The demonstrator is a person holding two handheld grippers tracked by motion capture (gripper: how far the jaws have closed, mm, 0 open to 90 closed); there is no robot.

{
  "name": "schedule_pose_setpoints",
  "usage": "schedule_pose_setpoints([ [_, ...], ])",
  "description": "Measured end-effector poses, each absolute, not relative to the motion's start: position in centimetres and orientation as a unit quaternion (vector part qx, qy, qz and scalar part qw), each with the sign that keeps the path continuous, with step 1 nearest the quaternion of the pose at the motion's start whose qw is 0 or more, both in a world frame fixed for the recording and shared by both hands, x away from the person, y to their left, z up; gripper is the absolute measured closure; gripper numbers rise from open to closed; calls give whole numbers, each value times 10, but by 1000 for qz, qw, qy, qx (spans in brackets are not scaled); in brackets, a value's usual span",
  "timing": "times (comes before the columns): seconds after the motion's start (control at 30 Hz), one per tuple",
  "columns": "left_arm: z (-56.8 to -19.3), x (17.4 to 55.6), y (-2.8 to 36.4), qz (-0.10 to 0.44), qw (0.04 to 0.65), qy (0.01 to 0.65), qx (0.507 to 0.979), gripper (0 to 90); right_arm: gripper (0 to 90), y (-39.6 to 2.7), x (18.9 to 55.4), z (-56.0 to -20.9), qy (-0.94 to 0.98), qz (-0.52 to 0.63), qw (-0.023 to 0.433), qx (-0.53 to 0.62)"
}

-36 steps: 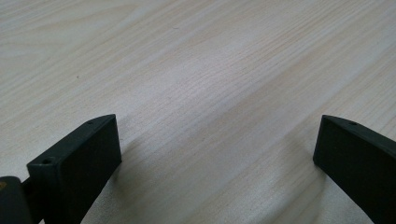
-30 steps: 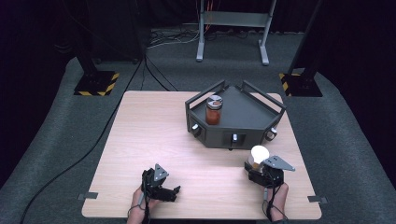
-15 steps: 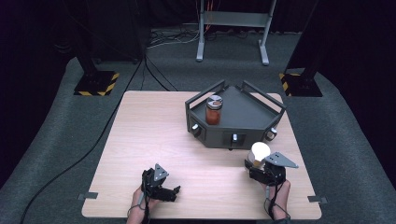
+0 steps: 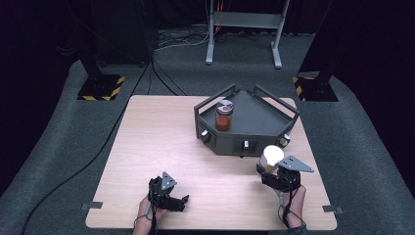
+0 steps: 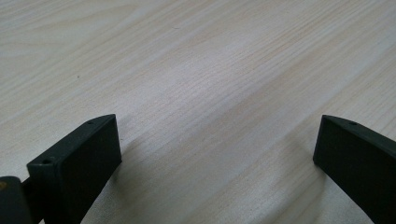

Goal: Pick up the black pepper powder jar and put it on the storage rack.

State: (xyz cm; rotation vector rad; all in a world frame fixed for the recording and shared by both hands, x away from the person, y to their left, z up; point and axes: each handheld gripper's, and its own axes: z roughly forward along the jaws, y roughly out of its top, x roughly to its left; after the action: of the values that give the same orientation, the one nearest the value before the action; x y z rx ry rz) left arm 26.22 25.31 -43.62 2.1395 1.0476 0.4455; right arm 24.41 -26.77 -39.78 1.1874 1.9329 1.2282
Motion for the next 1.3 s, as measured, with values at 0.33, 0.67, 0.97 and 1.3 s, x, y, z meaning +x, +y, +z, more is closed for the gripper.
schedule_pose_setpoints([
  [0.33,-436,262,253,173,351,405,826,5,296,-265,248,-386,724,456,281,435],
  [0.67,-436,262,253,173,351,405,826,7,296,-265,252,-374,724,457,286,430],
  [0.97,-436,262,253,174,352,405,826,9,296,-265,258,-361,727,458,287,423],
  [1.3,-436,262,253,174,352,405,826,12,296,-264,267,-350,731,461,284,415],
])
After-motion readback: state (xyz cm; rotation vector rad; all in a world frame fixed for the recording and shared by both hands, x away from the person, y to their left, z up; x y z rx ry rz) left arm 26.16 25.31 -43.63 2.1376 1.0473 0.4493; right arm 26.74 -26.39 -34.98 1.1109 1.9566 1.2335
